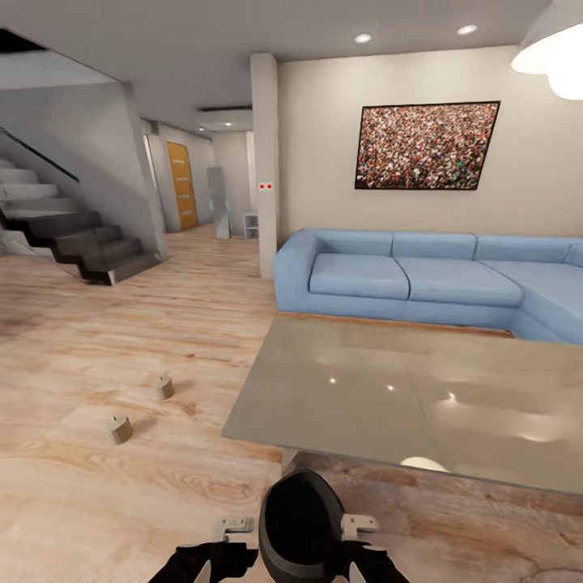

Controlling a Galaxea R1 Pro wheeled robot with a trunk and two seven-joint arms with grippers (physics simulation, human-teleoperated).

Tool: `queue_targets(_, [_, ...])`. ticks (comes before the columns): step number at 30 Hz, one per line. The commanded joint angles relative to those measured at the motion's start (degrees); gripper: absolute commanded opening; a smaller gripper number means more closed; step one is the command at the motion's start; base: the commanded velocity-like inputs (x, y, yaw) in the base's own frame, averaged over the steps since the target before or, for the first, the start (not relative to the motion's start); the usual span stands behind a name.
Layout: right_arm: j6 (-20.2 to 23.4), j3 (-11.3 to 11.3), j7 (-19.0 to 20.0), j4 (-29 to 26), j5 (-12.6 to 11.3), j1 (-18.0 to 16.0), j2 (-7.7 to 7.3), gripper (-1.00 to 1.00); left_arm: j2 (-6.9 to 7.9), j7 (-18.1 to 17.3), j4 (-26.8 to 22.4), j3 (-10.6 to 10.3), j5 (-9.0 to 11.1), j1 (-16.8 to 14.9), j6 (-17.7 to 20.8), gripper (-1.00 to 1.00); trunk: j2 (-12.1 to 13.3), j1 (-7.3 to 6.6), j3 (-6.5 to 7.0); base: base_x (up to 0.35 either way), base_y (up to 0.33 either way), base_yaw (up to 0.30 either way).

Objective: Place each of the two pumpkins and all three candles from the living room inside a cabinet in the living room (use any cabinet), then make sure every cabinet is closed, and position the cauldron so it is next to a table in the living room.

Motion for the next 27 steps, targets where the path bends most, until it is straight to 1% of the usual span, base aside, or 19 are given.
queue_targets(1, [0.3,0.4,-0.5,-0.1,-0.6,0.0,-0.06,1.0,0.01,0.0,-0.1,-0.1,0.2,0.0,0.3,1.0,0.4,-0.24,0.13,-0.001,0.0,0.181])
queue_targets(13, [0.2,0.4,-0.5,-0.2,-0.6,0.0,-0.02,1.0,0.01,-0.1,0.0,-0.1,0.2,0.0,0.3,1.0,5.2,-2.87,2.28,0.0,0.0,0.025])
queue_targets(18, [0.2,0.4,-0.5,-0.2,-0.6,0.0,0.0,1.0,0.01,-0.1,0.0,-0.1,0.2,0.0,0.4,1.0,7.2,-3.97,3.18,-0.103,0.036,0.191])
queue_targets(27, [0.2,0.4,-0.5,-0.2,-0.6,0.0,-0.02,1.0,0.01,-0.1,0.0,-0.1,0.1,0.0,0.3,1.0,10.8,-5.95,4.79,-0.271,0.122,0.273])
